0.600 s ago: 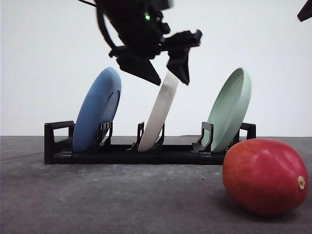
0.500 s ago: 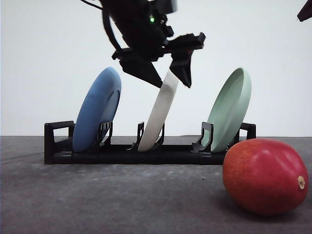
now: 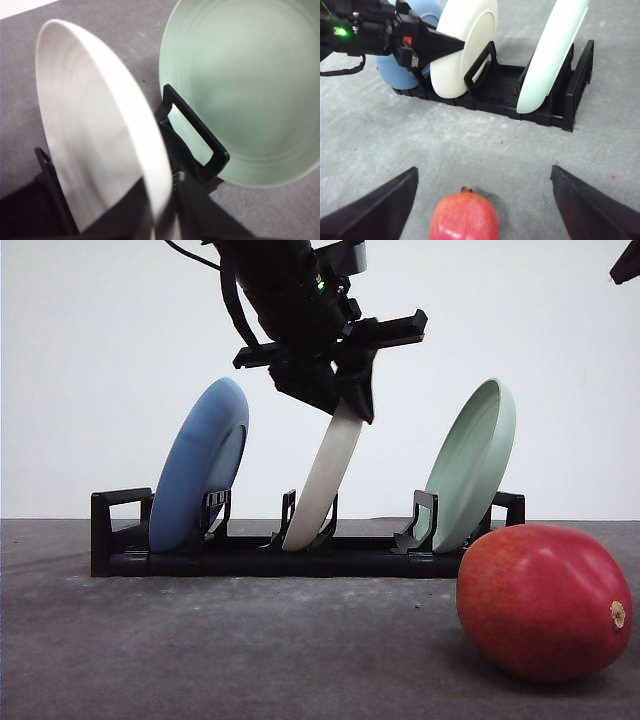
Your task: Place pomegranate in white plate
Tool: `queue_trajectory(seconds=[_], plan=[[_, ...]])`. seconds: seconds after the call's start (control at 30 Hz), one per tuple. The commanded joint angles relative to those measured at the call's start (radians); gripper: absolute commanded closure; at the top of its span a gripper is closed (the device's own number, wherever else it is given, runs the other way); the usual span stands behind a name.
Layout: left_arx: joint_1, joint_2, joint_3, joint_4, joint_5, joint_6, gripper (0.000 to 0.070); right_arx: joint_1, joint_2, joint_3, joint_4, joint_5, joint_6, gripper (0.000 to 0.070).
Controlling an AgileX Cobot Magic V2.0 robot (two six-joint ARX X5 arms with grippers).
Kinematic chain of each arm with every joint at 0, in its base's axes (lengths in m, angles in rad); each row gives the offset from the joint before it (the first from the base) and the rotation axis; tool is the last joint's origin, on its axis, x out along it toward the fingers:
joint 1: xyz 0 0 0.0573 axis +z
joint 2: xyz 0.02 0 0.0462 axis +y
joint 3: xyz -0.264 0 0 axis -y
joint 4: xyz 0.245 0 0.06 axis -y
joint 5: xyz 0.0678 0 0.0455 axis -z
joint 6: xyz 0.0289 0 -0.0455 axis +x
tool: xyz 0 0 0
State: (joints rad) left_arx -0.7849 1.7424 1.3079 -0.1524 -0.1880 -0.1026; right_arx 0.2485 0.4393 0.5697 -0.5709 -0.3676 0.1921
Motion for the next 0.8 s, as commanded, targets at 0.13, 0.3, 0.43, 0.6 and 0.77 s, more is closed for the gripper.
queue_trajectory(seconds=[0.13, 0.3, 0.43, 0.6, 0.77], plan=[[-0.007, 0.011, 0.026, 0.01, -0.002, -0.051, 0.0699, 0.005, 0.003, 0.019, 0.01, -0.003, 0.013, 0.0166], [-0.008, -0.02, 0.029, 0.014, -0.002, -0.049, 0.0699, 0.005, 0.003, 0.019, 0.01, -0.002, 0.013, 0.0166], [-0.008, -0.056, 0.03, 0.012, 0.007, -0.05, 0.0699, 0.005, 0.003, 0.019, 0.01, -0.002, 0.014, 0.0166], [-0.008, -0.108, 0.03, 0.011, 0.041, -0.073, 0.0699, 0.005, 0.003, 0.019, 0.01, -0.002, 0.014, 0.0166], [-0.009, -0.18, 0.03, 0.011, 0.104, -0.105, 0.0697, 0.005, 0.003, 0.019, 0.01, -0.003, 0.014, 0.0166]])
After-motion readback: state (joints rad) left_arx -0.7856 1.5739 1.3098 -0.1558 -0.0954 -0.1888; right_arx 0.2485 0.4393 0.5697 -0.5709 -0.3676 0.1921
